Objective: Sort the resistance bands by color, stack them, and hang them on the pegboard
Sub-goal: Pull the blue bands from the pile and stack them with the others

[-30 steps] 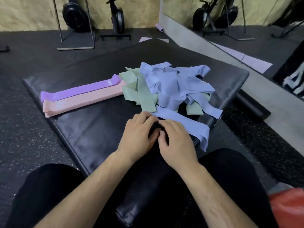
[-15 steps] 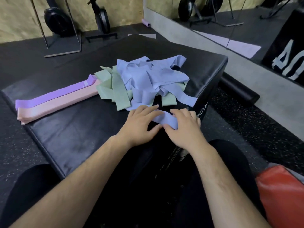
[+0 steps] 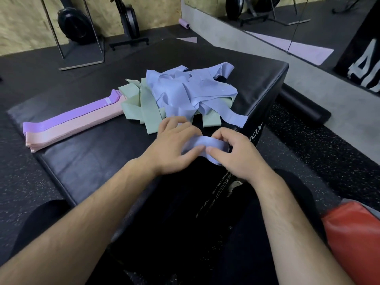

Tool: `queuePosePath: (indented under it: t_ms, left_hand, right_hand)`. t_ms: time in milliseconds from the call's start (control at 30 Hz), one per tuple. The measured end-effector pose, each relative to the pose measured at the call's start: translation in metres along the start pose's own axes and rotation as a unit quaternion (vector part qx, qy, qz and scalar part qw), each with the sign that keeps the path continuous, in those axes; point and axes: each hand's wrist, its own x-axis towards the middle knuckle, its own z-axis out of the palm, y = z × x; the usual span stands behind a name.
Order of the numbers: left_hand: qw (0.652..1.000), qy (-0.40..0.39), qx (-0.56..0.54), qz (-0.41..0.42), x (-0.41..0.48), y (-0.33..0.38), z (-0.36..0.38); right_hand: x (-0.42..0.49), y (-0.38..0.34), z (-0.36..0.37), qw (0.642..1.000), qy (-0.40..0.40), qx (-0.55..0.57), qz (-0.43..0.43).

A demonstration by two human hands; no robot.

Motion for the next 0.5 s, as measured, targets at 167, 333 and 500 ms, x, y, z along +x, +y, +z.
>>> queuePosePath:
  t_ms: [167,333,500]
  left_hand:
    - [0.996,-0.020,-0.083,-0.030,-0.011,0.000,-0.025]
    - [0.994,-0.036,-0.074,-0.078,-0.040,-0.023,-0.050]
    - [0.980,-0.010,-0.108,-0.168,-0.085,-0.061,-0.075]
  right_hand:
    - [-0.004,-0.014,0.005,0.998,-0.028,0.037,-0.031]
    - [0.000,-0.023,0.017,0.997,-0.065,-0.004,-0.048]
    - [0.017,-0.041,0.028,0.994,-0.088,-0.023,-0.063]
